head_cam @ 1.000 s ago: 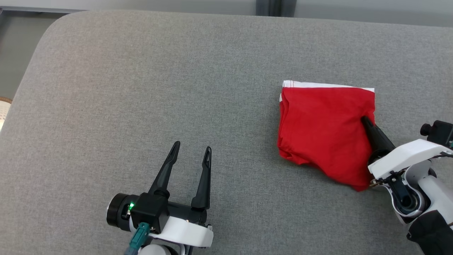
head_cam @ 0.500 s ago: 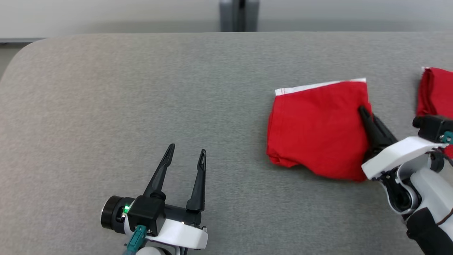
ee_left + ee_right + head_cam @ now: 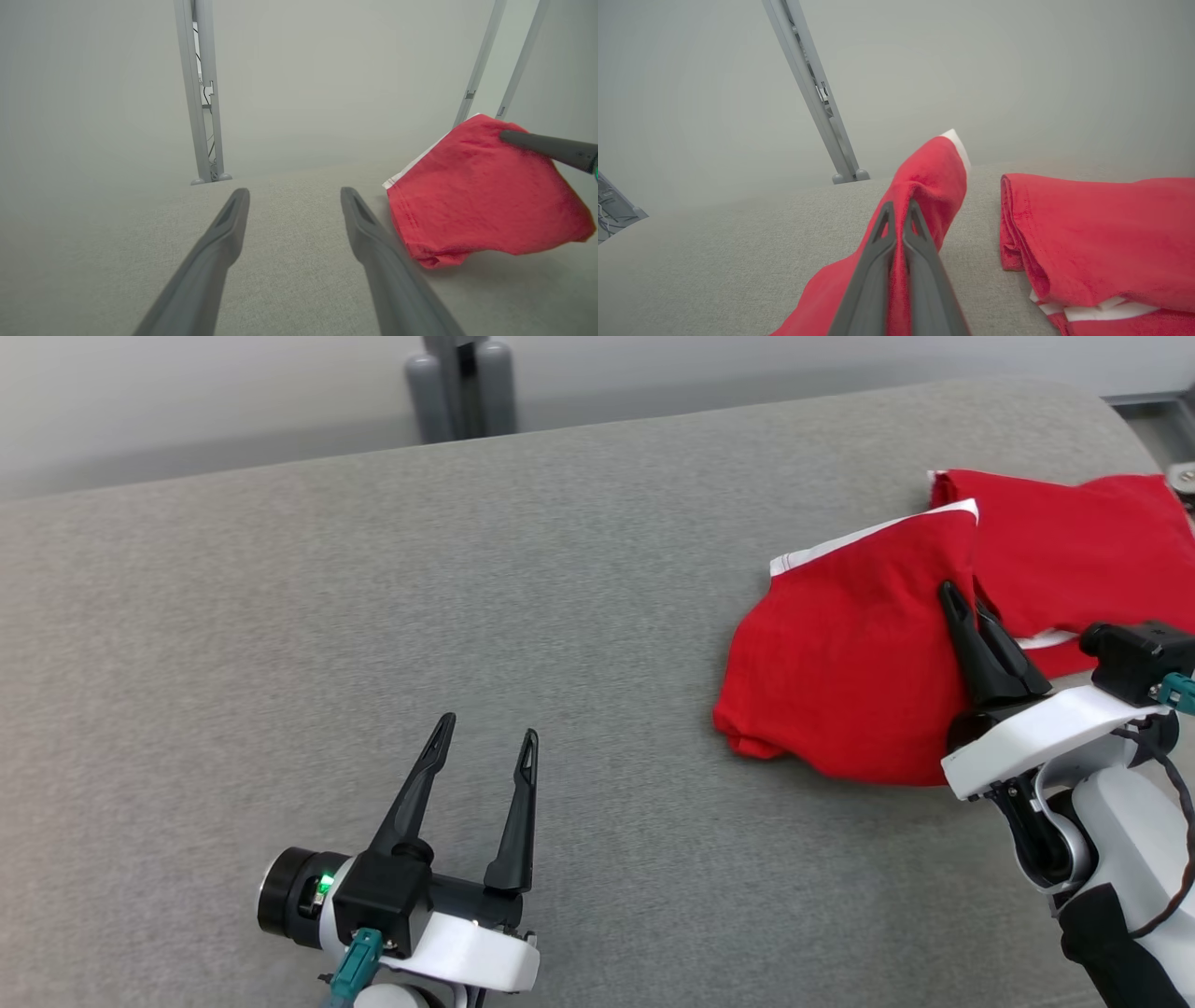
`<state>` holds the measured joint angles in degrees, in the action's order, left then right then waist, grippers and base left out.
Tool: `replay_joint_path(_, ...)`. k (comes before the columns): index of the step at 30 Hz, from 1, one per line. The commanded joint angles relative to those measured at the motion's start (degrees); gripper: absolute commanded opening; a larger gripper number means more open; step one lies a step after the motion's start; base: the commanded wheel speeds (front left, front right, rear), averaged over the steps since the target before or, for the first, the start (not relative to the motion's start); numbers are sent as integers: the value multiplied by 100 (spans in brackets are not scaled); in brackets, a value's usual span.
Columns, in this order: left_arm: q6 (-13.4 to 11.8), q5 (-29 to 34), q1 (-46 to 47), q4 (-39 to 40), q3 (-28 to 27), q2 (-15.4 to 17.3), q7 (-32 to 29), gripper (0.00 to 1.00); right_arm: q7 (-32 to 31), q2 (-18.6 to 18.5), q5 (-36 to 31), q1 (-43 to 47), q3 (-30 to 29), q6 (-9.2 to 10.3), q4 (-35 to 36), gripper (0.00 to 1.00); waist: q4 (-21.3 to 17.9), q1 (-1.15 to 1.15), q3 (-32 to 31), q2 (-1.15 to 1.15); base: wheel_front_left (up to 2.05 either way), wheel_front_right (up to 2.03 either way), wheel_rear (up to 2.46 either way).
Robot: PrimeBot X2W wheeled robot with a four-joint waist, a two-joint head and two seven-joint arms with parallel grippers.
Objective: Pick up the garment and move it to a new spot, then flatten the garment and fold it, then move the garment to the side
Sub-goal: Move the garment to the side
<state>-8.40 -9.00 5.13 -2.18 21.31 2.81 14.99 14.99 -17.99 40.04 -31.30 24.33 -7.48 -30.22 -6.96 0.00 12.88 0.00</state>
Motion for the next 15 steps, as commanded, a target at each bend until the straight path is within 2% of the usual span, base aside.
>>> replay_joint_path(1, 40, 58, 66, -9, -39, 25, 23, 100, 24, -3, -79, 30, -34, -2, 37, 0, -267, 0, 43, 0, 0, 0, 0)
replay_joint_path(9, 115, 166, 146, -32, -59, 31, 23, 100, 24, -108, -154, -247, 98, -2, 3, 0, -621, 0, 157, 0, 0, 0, 0)
replay_joint_path(15, 186, 211, 334, 88, -30, 49, 23, 100, 23, -492, -232, -960, 599, -1, -208, 0, -714, 0, 465, 0, 0, 0, 0)
